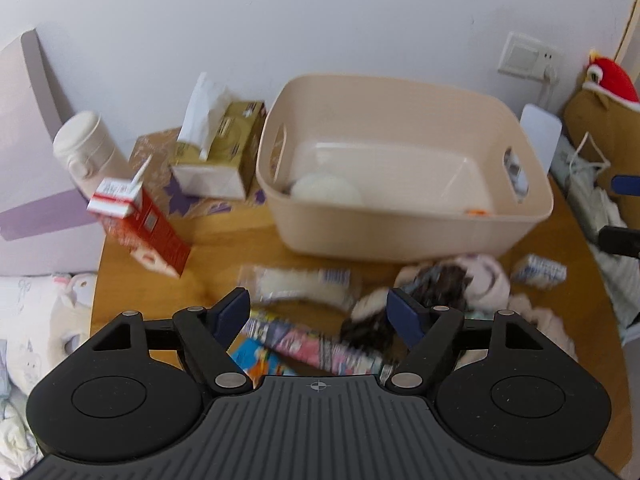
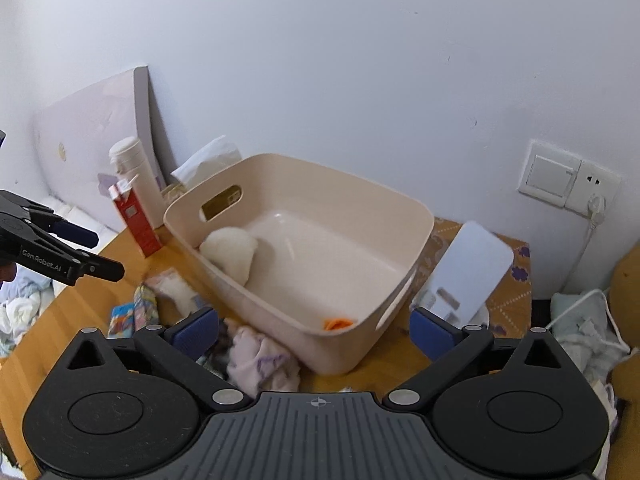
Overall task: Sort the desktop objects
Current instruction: 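Grasp the small brown clip with the left tool while the right tool grasps the tan claw clip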
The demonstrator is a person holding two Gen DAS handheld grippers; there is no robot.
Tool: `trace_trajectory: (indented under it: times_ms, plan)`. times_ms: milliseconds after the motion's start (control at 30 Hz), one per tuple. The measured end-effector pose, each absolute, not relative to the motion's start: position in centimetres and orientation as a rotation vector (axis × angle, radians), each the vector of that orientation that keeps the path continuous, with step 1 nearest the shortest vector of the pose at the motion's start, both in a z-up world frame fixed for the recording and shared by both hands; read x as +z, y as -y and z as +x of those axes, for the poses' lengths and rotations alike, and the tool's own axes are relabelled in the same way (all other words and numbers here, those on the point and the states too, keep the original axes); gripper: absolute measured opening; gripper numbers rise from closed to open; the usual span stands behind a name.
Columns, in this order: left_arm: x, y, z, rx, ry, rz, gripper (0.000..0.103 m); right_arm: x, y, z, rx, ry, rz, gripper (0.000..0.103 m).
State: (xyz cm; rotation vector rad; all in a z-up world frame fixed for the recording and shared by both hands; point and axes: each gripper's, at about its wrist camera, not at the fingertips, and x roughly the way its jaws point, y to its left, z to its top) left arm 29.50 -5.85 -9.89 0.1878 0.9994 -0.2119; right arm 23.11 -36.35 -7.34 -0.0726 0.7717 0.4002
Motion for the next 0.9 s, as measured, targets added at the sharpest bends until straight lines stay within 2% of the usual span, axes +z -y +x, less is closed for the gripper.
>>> trace_trajectory:
  times_ms: [400, 667, 900]
  plan:
    - [-12.2, 3.9, 25.6, -0.223, -1.071, 0.179, 0.077, -8.8, 34.4, 17.6, 0.488, -0.802, -0.072, 0.102]
    - [-14.2, 3.0, 22.7, -0.219, -1.133, 0.167, 0.077, -11.8, 31.6, 14.9, 0.597, -0.873, -0.11, 0.09]
    - [-15.7, 3.1, 21.5, -0.21, -1.163, 0.153, 0.077, -13.9, 29.7, 13.8, 0.626, -0.907, -0.203, 0.084]
